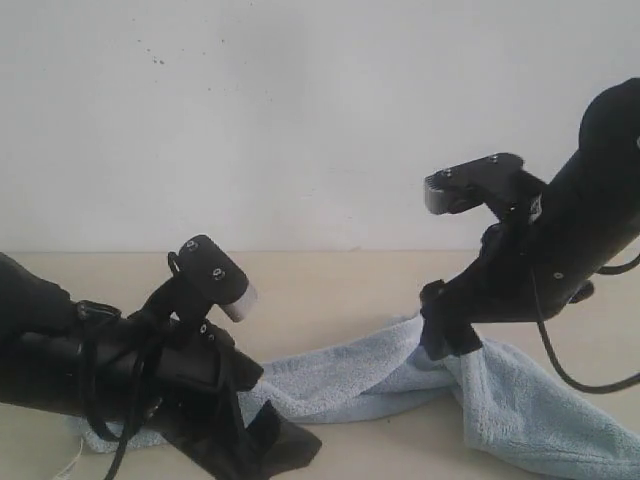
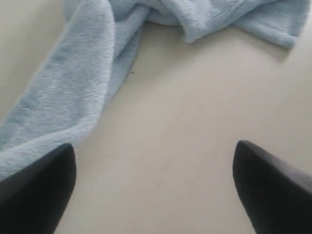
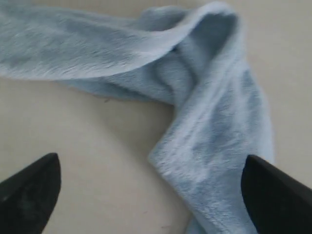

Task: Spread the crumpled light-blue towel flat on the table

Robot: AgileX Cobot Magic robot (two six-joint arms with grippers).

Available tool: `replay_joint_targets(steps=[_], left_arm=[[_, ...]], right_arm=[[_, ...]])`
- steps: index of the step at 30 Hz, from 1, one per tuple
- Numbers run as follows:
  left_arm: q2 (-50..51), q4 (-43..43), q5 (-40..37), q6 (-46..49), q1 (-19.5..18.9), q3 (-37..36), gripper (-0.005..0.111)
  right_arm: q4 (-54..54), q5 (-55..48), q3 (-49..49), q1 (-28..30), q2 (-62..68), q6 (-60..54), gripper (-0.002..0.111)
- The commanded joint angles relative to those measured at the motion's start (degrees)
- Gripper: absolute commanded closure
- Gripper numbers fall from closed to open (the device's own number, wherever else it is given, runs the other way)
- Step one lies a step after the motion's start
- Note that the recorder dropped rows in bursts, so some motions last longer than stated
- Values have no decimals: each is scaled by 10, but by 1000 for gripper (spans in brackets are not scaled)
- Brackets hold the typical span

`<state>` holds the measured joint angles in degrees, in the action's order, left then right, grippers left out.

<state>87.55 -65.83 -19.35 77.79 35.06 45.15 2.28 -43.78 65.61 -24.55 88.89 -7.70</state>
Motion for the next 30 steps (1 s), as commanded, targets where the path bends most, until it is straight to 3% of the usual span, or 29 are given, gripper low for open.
replay_joint_targets(steps=[1,6,10,12,14,16,17,21,23,28,30], left_arm=[[-6,64,-150,-18,1,2,26],[-6,81,-260,-29,1,2,26],[-6,41,-313,-35,1,2,26],[-6,7,-325,-26,1,2,26],[-3,-26,-313,-24,1,2,28],[-1,-35,-288,-24,1,2,37],[-1,-33,-268,-27,1,2,46],[-1,6,-182,-36,0,2,86],[-1,28,-130,-45,-1,2,97],[4,111,60,-118,-5,2,103],[5,119,119,-122,-14,2,103]], right_arm=[[93,-53,2,-1,-3,-134,15],[118,-105,2,-1,-3,-116,18],[179,-108,2,-1,-3,-113,22],[179,-123,2,-1,-2,-113,38],[175,-136,2,-1,-2,-109,71],[168,-141,2,-1,-2,-109,103],[163,-132,2,0,-2,-106,107],[144,-72,2,0,-2,-104,92],[143,-53,2,0,-2,-88,76],[137,-57,2,0,18,-86,26],[121,-60,2,0,33,-94,18]])
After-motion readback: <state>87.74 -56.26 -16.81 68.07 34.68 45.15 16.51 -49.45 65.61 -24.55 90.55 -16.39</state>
